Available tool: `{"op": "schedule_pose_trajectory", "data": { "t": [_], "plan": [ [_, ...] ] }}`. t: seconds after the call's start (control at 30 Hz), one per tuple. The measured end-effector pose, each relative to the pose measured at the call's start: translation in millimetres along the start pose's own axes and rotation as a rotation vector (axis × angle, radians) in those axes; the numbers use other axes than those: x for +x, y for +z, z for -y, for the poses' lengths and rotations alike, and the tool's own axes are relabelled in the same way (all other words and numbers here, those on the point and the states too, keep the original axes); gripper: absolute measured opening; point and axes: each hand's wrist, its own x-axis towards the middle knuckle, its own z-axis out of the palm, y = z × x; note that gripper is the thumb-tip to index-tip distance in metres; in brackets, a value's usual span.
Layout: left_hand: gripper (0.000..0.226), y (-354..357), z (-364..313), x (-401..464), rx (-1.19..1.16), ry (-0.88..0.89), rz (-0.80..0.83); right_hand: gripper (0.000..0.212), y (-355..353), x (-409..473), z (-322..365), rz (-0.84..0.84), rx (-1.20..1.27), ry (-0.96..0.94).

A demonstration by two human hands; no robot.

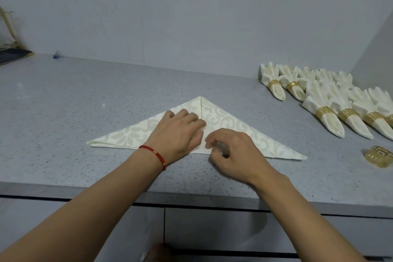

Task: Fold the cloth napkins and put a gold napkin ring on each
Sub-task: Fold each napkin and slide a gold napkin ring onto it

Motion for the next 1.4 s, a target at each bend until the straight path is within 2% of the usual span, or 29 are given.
{"op": "schedule_pose_trajectory", "data": {
  "t": [0.07,0.17,0.27,0.37,0.43,0.57,0.7,0.83,0.97,1.03,1.07,1.13,1.23,1.4],
  "plan": [
    [0.046,-2,0,0,-0.115,0.044,0.074,0.024,0,0,0,-0.012,0.026,0.012],
    [0.049,0,4,1,-0.230,-0.007,0.126,0.019,-9,-1,1,-0.071,0.119,0.077],
    [0.048,0,5,1,-0.251,-0.012,0.139,0.021,-29,-6,-25,-0.169,0.023,0.338],
    [0.049,-1,5,1,-0.256,-0.020,0.127,0.025,-53,-20,-61,-0.065,-0.285,0.601],
    [0.049,-1,4,1,-0.249,-0.013,0.127,0.028,-65,-31,-72,0.033,-0.280,0.699],
    [0.043,0,5,0,-0.267,0.008,0.129,0.022,-88,-41,-77,0.071,0.068,0.672],
    [0.048,-1,4,0,-0.272,0.019,0.173,0.014,-108,-42,-79,0.147,0.379,0.694],
    [0.049,-1,4,0,-0.274,0.017,0.185,0.021,-116,-35,-81,0.045,0.801,0.747],
    [0.050,-3,4,0,-0.285,0.014,0.206,0.014,-115,-14,-73,-0.076,1.340,0.621],
    [0.051,-3,3,0,-0.293,0.007,0.212,0.019,-111,4,-67,-0.145,1.475,0.535],
    [0.051,-4,2,0,-0.295,0.006,0.213,0.022,-109,13,-65,-0.159,1.472,0.494],
    [0.050,-4,2,-1,-0.300,0.000,0.213,0.026,-103,34,-60,-0.144,1.317,0.421],
    [0.051,-4,3,-1,-0.310,0.000,0.219,0.016,-86,68,-55,-0.175,0.919,0.371],
    [0.051,-5,2,-1,-0.325,-0.005,0.233,0.016,-40,123,-54,-0.242,0.316,0.434]
  ]
}}
